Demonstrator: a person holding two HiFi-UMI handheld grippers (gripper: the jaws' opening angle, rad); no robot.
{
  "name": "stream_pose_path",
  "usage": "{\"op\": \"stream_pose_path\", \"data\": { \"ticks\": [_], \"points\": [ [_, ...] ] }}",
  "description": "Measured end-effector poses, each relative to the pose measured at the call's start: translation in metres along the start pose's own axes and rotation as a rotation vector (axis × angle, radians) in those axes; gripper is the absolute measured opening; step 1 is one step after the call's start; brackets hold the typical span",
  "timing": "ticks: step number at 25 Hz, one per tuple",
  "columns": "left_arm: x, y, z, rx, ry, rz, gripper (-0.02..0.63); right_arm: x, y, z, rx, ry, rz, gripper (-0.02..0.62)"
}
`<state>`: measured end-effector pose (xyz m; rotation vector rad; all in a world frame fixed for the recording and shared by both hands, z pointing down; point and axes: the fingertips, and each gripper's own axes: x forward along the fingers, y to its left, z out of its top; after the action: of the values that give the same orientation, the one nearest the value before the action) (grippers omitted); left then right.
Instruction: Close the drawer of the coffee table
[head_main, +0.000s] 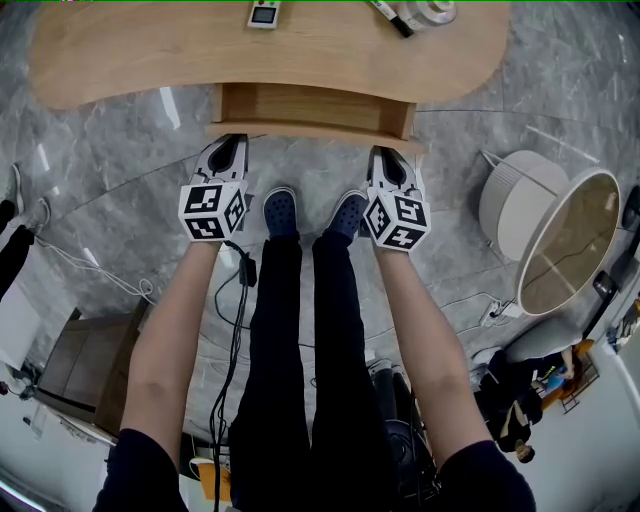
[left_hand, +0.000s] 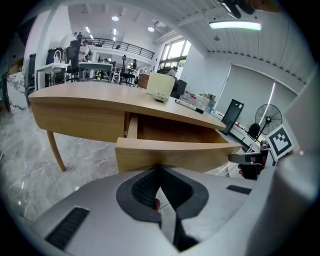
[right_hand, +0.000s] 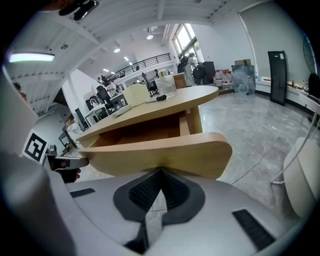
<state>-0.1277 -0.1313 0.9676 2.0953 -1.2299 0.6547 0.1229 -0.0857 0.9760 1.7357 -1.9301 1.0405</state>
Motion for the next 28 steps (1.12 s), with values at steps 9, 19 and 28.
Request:
{"op": "stream_pose_path", "data": {
  "ticks": [9, 19, 28],
  "points": [
    [0.014, 0.006, 0.017, 0.002, -0.027, 0.007, 0.025, 0.014, -0.002, 0.015, 0.118, -0.052, 0.013, 0.026],
    [0.030, 0.013, 0.033, -0.007, -0.053, 0.014, 0.025, 0.030, -0.005, 0.030, 0.172, -0.092, 0.033, 0.026],
    [0.039, 0.016, 0.045, -0.005, -0.056, 0.016, 0.025, 0.039, -0.006, 0.042, 0.184, -0.098, 0.048, 0.028]
  ]
}}
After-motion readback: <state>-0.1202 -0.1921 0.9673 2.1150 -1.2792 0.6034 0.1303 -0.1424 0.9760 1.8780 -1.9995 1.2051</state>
